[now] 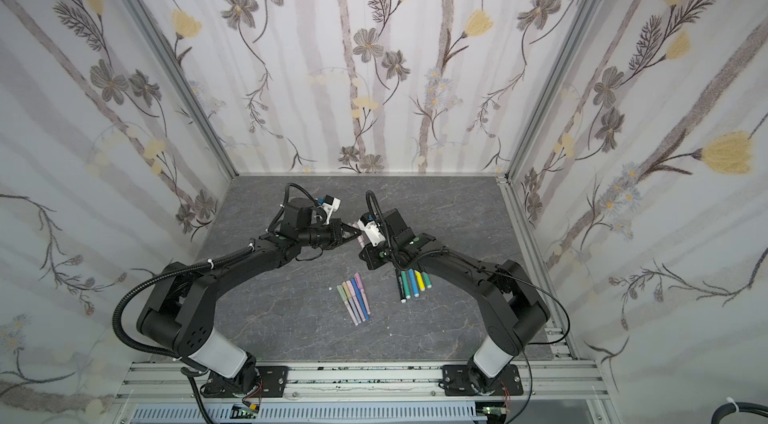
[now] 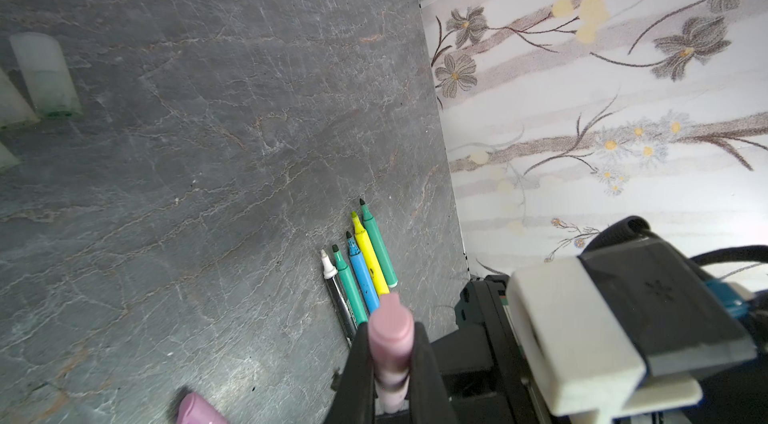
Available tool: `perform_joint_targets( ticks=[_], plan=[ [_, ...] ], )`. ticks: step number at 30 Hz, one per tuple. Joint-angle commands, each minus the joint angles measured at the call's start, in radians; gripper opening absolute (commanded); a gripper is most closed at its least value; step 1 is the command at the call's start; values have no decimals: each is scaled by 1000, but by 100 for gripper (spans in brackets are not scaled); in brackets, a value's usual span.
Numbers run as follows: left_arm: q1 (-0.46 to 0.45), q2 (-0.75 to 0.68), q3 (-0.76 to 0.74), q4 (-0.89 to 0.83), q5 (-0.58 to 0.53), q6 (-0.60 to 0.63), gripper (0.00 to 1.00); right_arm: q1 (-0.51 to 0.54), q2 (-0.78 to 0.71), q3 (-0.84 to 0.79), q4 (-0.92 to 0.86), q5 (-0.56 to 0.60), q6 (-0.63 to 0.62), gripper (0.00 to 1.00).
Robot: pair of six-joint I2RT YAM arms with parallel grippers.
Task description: Open the pen caps
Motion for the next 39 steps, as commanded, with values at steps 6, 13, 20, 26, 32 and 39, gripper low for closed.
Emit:
perform_joint_targets(
  ticks=[6, 13, 20, 26, 32, 39],
  plan=[
    [13, 52, 70, -17, -115, 67, 0, 70, -53, -72, -15, 15, -11, 0],
    [41, 107, 122, -20, -160, 87, 0, 99, -141, -194, -14, 98, 84, 0],
    [59, 149, 120, 12, -166, 81, 0, 130, -234, -298, -15, 114, 154, 0],
    [72, 163, 113, 15, -163, 86, 0, 139, -259, -343, -36, 147, 164, 0],
    [131, 105, 38, 7, -154, 104, 0, 139, -204, -330, -95, 241, 214, 0],
    [223, -1, -88, -21, -140, 140, 0, 139, -113, -268, -135, 308, 303, 0]
  ],
)
